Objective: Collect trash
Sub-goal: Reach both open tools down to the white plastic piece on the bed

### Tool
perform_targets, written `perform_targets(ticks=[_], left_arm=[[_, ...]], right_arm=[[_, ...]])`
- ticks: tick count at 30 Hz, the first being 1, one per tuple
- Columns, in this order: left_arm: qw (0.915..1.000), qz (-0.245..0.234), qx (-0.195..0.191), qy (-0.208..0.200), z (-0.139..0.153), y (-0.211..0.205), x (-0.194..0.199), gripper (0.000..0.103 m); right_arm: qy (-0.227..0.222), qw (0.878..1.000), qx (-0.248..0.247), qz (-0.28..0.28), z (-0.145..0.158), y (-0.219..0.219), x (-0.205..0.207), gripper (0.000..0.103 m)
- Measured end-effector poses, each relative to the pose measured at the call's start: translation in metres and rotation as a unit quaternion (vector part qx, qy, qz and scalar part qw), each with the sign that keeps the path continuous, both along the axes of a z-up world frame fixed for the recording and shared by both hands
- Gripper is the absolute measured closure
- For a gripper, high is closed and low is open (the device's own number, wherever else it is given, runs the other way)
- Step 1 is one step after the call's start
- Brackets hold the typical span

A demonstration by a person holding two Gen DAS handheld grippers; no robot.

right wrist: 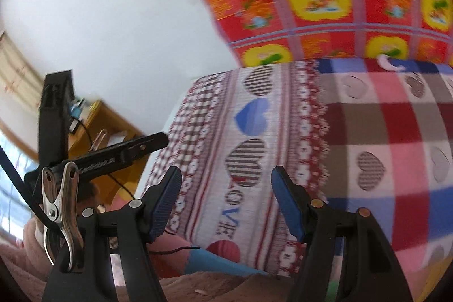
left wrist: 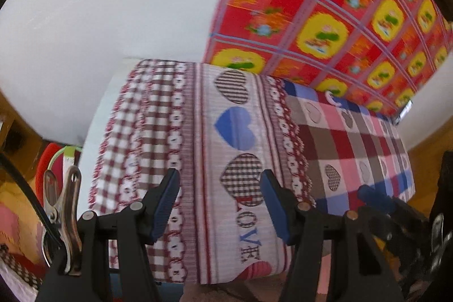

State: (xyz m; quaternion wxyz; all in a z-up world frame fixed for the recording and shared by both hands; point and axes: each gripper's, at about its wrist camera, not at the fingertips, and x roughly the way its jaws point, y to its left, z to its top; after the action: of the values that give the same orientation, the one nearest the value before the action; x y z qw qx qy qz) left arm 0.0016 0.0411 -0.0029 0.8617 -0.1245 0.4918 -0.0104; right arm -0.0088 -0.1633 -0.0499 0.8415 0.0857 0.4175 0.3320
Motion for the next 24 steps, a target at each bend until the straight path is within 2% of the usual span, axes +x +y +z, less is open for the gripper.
perform_targets(ticks=[7,13,18,24], left_arm=[[0.9989,-0.047,0.004,-0.002,0.001,-0.048,0.026,0.042],[0.9979,-0.065,0.005,0.001,-0.002,-0.095,0.058,0.043],[0.9965,-0.083,0.007,0.012,-0.011,-0.141,0.092,0.053],[0.9955,-0.091,0.006,0.024,-0.024,-0.195,0.136,0.054]], right_arm=[[-0.002,0.998,0.004,-0.059,0.000,-0.048,0.020,0.035],[-0.003,0.997,-0.007,-0.079,0.000,-0.089,0.047,0.035],[0.000,0.996,-0.015,-0.089,-0.003,-0.125,0.076,0.035],[0.007,0.995,-0.023,-0.098,-0.009,-0.172,0.111,0.035]])
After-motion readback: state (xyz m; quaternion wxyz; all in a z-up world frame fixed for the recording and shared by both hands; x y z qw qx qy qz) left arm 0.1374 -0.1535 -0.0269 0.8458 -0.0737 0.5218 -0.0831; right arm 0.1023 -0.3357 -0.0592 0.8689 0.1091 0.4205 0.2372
